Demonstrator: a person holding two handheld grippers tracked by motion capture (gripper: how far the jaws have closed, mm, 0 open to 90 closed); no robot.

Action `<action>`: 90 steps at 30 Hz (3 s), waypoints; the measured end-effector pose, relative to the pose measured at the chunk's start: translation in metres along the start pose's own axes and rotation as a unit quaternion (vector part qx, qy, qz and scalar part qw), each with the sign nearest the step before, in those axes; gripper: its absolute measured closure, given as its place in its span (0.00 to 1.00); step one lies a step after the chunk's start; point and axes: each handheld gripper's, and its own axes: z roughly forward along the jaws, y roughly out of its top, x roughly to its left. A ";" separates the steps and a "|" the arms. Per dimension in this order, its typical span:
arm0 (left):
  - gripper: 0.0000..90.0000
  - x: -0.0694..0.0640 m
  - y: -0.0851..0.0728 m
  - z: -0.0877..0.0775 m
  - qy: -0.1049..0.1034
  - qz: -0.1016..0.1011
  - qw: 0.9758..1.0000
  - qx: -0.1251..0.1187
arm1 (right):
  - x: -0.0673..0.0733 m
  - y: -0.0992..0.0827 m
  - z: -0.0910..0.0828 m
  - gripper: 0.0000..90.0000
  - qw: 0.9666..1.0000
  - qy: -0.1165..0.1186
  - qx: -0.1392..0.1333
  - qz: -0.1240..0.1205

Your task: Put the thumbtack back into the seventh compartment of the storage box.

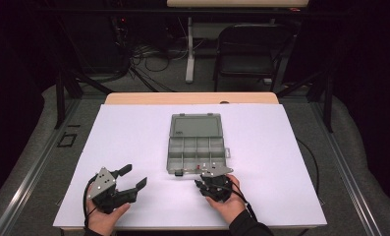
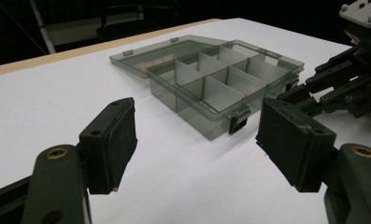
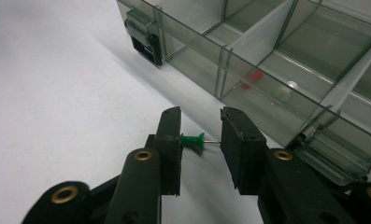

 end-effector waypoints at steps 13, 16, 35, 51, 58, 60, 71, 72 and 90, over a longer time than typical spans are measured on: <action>0.31 0.000 0.000 0.000 0.000 0.002 1.000 0.000 | 0.001 0.000 -0.001 0.77 1.000 0.003 -0.003 0.003; 0.31 0.000 0.000 0.000 0.001 0.001 1.000 0.000 | 0.001 0.001 -0.003 0.76 1.000 0.005 -0.008 0.005; 0.31 0.000 0.000 0.000 0.001 0.000 1.000 0.002 | 0.006 0.013 -0.034 0.76 0.998 0.017 -0.059 0.013; 0.31 0.000 0.000 0.000 0.003 0.000 1.000 0.003 | -0.002 0.023 -0.051 0.77 0.996 0.012 -0.080 0.022; 0.31 0.000 0.000 0.000 0.003 -0.001 1.000 0.002 | -0.002 0.030 -0.059 0.77 0.996 0.015 -0.089 0.022; 0.31 0.000 0.000 0.000 0.003 -0.001 1.000 0.001 | -0.003 0.033 -0.060 0.77 0.995 0.014 -0.091 0.022; 0.31 0.000 0.000 0.000 0.004 -0.001 1.000 0.001 | -0.009 0.043 -0.062 0.77 0.995 0.010 -0.093 0.024; 0.31 0.000 0.000 0.000 0.004 -0.001 1.000 0.001 | -0.010 0.044 -0.062 0.77 0.995 0.010 -0.093 0.025; 0.31 0.000 0.000 0.000 0.003 -0.002 1.000 0.001 | -0.029 0.057 -0.043 0.77 0.995 -0.011 -0.082 0.050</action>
